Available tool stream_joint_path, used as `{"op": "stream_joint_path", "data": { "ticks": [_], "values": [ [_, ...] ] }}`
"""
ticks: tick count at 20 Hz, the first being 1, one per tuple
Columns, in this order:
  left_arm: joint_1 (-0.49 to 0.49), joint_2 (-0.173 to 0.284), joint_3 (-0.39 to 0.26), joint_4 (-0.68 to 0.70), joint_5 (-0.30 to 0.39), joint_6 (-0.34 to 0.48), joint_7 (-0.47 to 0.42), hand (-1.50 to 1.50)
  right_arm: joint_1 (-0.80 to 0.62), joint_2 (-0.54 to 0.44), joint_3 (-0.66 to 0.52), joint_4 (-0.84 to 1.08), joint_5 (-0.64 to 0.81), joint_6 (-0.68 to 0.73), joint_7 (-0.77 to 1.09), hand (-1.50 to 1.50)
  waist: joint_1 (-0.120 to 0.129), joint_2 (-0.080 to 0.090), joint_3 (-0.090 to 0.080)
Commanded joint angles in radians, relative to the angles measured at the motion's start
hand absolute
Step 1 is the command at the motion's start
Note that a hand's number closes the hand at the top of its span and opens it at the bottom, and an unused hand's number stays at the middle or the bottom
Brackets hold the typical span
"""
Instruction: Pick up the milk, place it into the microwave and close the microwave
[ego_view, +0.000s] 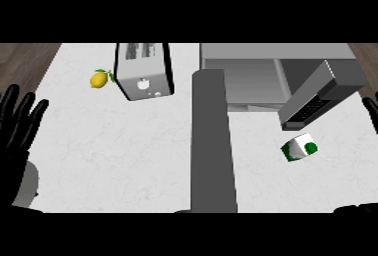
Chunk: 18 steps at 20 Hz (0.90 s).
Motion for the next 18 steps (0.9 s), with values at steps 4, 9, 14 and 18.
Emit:
{"op": "stream_joint_path", "data": {
  "ticks": [4, 9, 14, 18],
  "values": [
    [0.185, -0.030, 0.038, -0.148, 0.097, -0.081, 0.011, -1.50, 0.046, 0.027, -0.026, 0.033, 0.051, 0.021, -0.028, -1.50, 0.004, 0.001, -0.001],
    [0.249, 0.041, 0.202, -0.117, 0.277, -0.204, 0.006, -1.50, 0.092, 0.043, -0.019, 0.125, 0.137, 0.060, -0.130, -1.50, 0.006, 0.001, -0.001],
    [0.299, 0.010, 0.217, -0.170, 0.284, -0.227, 0.025, -1.50, 0.026, 0.065, -0.045, 0.231, 0.165, 0.002, -0.131, -1.50, 0.005, 0.001, -0.001],
    [0.273, 0.037, 0.269, -0.178, 0.339, -0.213, 0.060, -1.50, -0.007, 0.057, -0.066, 0.370, 0.233, -0.023, -0.197, -1.50, 0.005, 0.002, 0.000]
  ]
}}
